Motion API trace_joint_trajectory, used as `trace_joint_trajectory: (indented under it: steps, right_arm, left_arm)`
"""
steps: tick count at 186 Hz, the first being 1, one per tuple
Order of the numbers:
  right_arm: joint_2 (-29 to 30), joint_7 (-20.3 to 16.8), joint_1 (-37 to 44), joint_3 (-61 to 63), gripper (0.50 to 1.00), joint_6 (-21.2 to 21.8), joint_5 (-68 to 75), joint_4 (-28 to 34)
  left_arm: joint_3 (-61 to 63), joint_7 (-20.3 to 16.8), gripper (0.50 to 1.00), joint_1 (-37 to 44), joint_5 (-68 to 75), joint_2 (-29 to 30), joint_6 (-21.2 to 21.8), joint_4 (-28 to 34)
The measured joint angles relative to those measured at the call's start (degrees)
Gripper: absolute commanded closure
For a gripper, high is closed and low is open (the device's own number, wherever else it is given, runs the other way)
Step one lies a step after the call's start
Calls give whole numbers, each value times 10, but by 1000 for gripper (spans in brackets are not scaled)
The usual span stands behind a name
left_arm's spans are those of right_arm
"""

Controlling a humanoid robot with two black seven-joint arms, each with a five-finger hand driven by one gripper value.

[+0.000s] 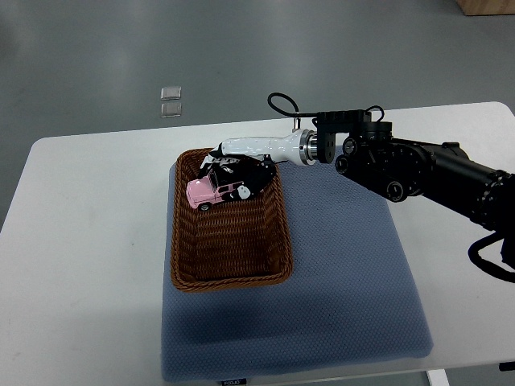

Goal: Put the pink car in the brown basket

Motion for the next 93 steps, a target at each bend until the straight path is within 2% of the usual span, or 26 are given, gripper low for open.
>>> trace_joint_trajectory:
  steps: [9,10,11,12,13,14,15,16,17,18,19,20,25,28,34,93]
  right_arm:
    - [5,0,-4,0,893,-3,0,-5]
    - [6,0,-4,0,871,-4,0,-5]
    - [6,0,-5,0,871,-4,0,-5]
    - [6,0,-5,0,842,-4,0,-5]
    - [7,0,-5,1,842,-5,0,-6]
    - [7,0,-6,1,816,-5,0,-6]
    - [7,0,-6,1,816,-6,0,-6]
    - [8,0,-6,1,781,-6,0,-6]
    - [8,0,-7,1,781,-6,0,-6]
    - [8,0,-7,1,751,-7,0,-6]
    - [9,0,-7,1,750,-7,0,-6]
    - [9,0,-8,1,726,-8,0,-7]
    - [10,0,-10,1,683,-10,1,-7]
    - [10,0,-11,2,640,-11,1,-7]
    - [11,0,-12,2,603,-13,2,-7]
    - [6,0,-17,4,589,-16,44,-7]
  left_arm:
    - [0,0,500,0,0,0,0,0]
    - [0,0,500,0,0,0,0,0]
    - [0,0,500,0,0,0,0,0]
    - [0,0,500,0,0,0,0,0]
    - [0,0,500,0,0,0,0,0]
    - [0,0,500,0,0,0,0,0]
    - [0,0,500,0,0,0,0,0]
    - [0,0,500,0,0,0,0,0]
    - [0,0,500,0,0,0,0,0]
    - [0,0,500,0,0,0,0,0]
    - [0,0,500,0,0,0,0,0]
    - [0,0,500,0,0,0,0,0]
    - [0,0,500,0,0,0,0,0]
    - [0,0,500,0,0,0,0,0]
    - [0,0,500,0,0,0,0,0]
    - [0,0,500,0,0,0,0,0]
